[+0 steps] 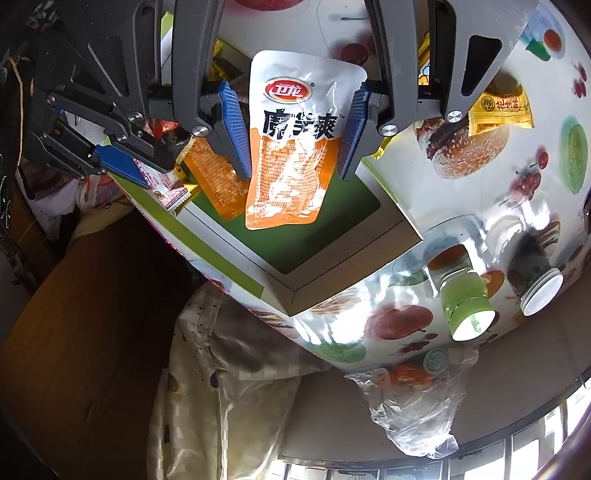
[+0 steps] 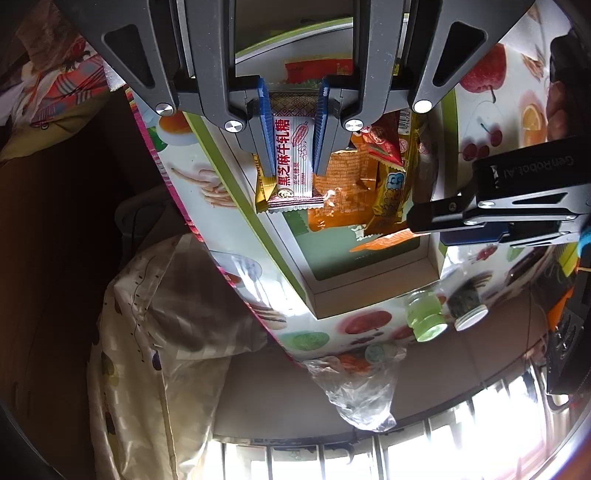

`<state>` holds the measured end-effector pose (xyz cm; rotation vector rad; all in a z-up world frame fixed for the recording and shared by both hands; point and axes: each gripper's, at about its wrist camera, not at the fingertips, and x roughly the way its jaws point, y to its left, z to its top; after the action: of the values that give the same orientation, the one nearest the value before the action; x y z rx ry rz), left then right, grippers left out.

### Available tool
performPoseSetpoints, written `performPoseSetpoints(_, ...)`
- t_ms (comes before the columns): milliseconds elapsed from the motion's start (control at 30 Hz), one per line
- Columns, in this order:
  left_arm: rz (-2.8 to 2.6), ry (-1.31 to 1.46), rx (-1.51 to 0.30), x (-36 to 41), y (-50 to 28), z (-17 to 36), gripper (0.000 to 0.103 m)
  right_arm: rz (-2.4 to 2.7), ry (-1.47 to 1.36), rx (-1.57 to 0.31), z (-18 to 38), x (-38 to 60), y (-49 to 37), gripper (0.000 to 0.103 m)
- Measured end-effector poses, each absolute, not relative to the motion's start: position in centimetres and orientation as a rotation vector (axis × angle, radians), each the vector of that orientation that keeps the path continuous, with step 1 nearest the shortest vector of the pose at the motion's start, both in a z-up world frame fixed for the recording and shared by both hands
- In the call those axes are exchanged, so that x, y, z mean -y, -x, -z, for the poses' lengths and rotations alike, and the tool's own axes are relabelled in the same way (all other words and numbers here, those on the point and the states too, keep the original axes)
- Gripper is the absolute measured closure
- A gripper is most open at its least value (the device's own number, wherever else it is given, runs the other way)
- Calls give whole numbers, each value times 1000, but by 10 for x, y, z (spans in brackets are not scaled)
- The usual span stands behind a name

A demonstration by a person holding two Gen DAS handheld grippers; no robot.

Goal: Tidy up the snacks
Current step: 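Release the spicy strip packet with the left gripper while the right releases the nougat bar into the box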

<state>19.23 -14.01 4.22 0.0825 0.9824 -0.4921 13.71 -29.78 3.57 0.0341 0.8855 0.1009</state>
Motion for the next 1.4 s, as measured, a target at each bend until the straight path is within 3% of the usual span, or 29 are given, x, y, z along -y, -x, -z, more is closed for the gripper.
performPoseSetpoints(667,515,-62,-984,138,-185,-45,50,-75,-52,-875,-42,297,-131,61)
performPoseSetpoints(1400,455,-45,-879,90,-157,-80,49,-119,-80,-817,-71,267,-110,60)
